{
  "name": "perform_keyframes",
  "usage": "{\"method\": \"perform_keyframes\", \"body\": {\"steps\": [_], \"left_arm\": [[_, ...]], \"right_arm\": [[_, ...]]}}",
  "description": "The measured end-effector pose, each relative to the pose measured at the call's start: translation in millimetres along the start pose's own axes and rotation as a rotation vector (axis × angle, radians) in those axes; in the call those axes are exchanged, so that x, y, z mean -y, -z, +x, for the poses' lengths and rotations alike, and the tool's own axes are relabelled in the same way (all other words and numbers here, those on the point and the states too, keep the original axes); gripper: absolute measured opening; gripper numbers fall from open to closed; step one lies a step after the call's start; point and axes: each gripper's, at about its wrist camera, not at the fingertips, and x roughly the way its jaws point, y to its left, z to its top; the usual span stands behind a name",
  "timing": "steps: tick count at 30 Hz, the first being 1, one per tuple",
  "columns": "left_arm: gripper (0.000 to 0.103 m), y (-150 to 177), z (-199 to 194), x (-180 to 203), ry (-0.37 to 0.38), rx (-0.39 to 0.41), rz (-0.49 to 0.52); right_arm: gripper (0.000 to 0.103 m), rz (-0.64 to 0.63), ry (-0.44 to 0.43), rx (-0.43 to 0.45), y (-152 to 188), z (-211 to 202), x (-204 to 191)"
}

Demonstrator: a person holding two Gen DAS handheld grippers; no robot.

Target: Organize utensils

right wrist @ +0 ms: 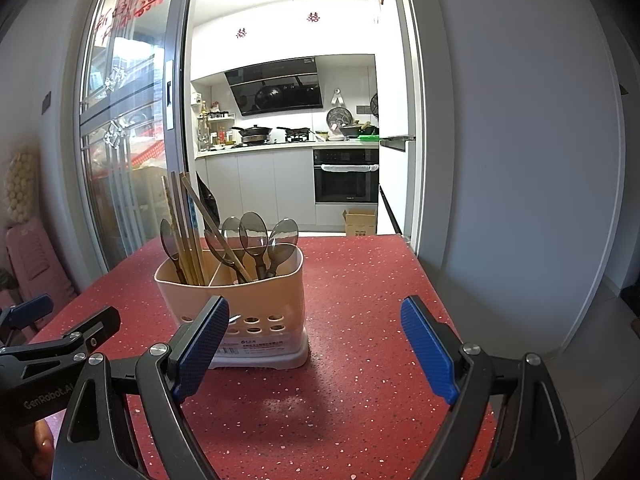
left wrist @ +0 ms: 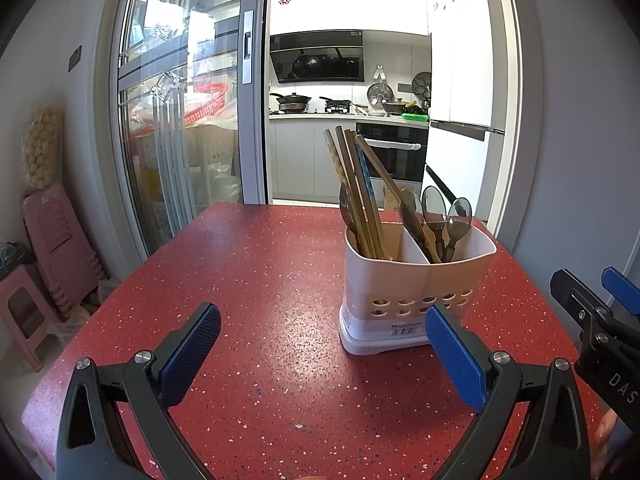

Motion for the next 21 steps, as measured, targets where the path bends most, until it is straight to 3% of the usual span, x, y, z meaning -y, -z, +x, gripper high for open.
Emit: {"method": "perform_keyframes", "body": {"steps": [21], "left_arm": [[0.103, 1.9, 1.7, 0.4, 0.003, -0.005, 0.002]], "right_arm": [[0.090, 0.000, 0.001, 0.000, -0.3, -0.8, -2.8]]}}
